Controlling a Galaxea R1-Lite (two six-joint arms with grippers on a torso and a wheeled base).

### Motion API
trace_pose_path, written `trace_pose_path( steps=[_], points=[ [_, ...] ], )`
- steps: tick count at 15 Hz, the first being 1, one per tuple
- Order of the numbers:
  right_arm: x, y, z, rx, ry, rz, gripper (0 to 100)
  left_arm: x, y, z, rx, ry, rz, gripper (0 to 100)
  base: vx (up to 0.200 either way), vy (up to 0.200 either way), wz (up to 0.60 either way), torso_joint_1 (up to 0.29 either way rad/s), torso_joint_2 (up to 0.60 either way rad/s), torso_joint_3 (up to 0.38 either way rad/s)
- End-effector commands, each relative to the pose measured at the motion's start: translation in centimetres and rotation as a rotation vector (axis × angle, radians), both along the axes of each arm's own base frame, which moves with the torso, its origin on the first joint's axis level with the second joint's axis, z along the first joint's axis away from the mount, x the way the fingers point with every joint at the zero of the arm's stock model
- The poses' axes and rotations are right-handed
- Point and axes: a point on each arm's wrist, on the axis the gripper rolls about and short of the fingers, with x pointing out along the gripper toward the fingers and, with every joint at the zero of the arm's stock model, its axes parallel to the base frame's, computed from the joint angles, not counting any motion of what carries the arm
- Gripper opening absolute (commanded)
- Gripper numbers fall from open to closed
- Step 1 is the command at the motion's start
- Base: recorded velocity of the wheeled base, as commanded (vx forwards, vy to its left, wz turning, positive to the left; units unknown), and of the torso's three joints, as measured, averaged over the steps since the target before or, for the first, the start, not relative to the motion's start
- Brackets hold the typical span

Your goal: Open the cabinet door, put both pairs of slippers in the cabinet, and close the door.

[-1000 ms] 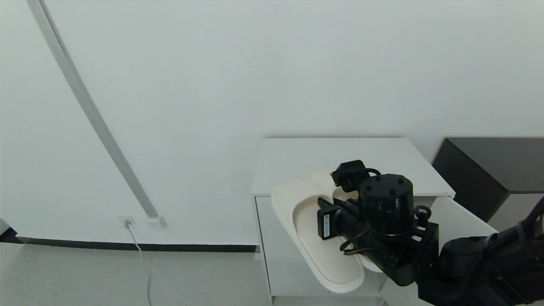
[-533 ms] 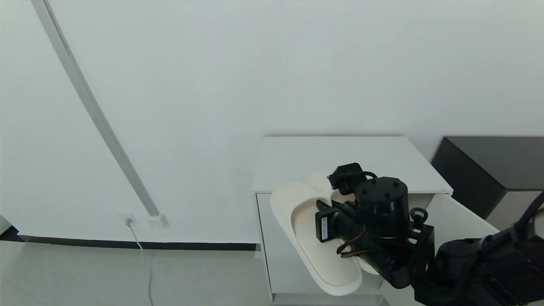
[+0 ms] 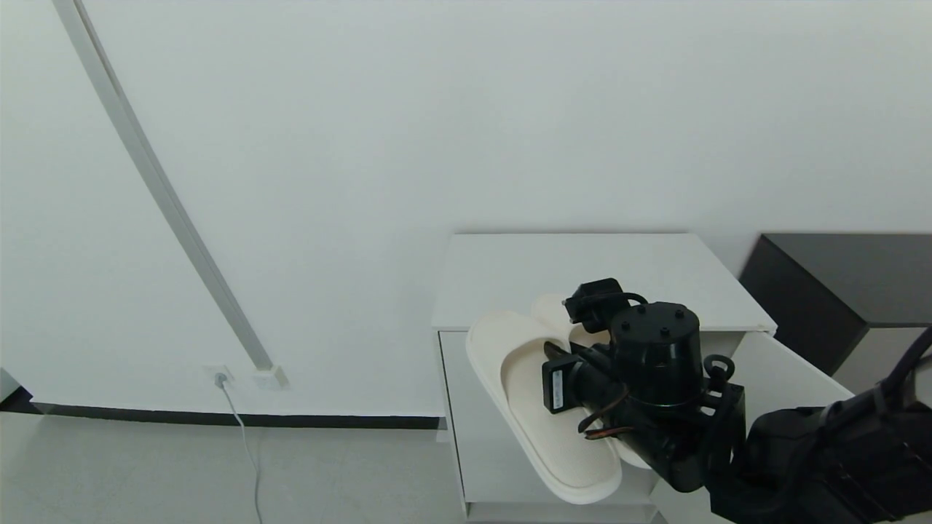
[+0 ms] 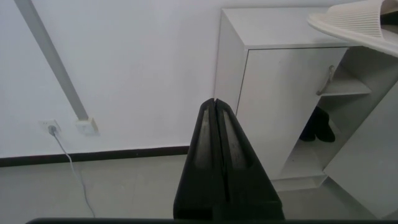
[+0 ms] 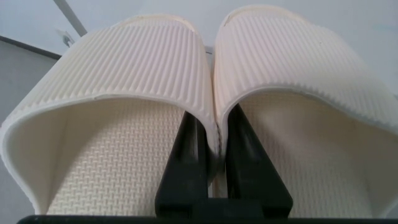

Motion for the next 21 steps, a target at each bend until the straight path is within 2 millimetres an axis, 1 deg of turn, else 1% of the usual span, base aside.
trace_pose_path(
  steps=[1,9,15,21],
  points=[
    [-0.01,0.0,-0.07,-0.002,0.001,0.0,0,0.01,0.0,0.0,0.0,0.001,0.0,0,0.0,-0.2,0.0,-0.002,-0.01,0.002],
    [-0.14,-0.14,-0.28,0.001,-0.001,0.0,0,0.0,0.0,0.04,0.0,0.0,0.002,0,0.0,-0.2,0.0,0.004,0.0,0.003],
    [-0.17,-0.73,-0.73,-0.012,-0.017,-0.006,0,0.01,0.0,0.0,0.0,0.001,0.0,0,0.0,-0.2,0.0,0.003,0.0,0.002],
    [-0.01,-0.93,-0.94,-0.018,-0.011,-0.013,0,0.01,0.0,0.0,0.0,0.001,0.002,0,0.0,0.0,0.0,0.0,0.0,0.0]
  ],
)
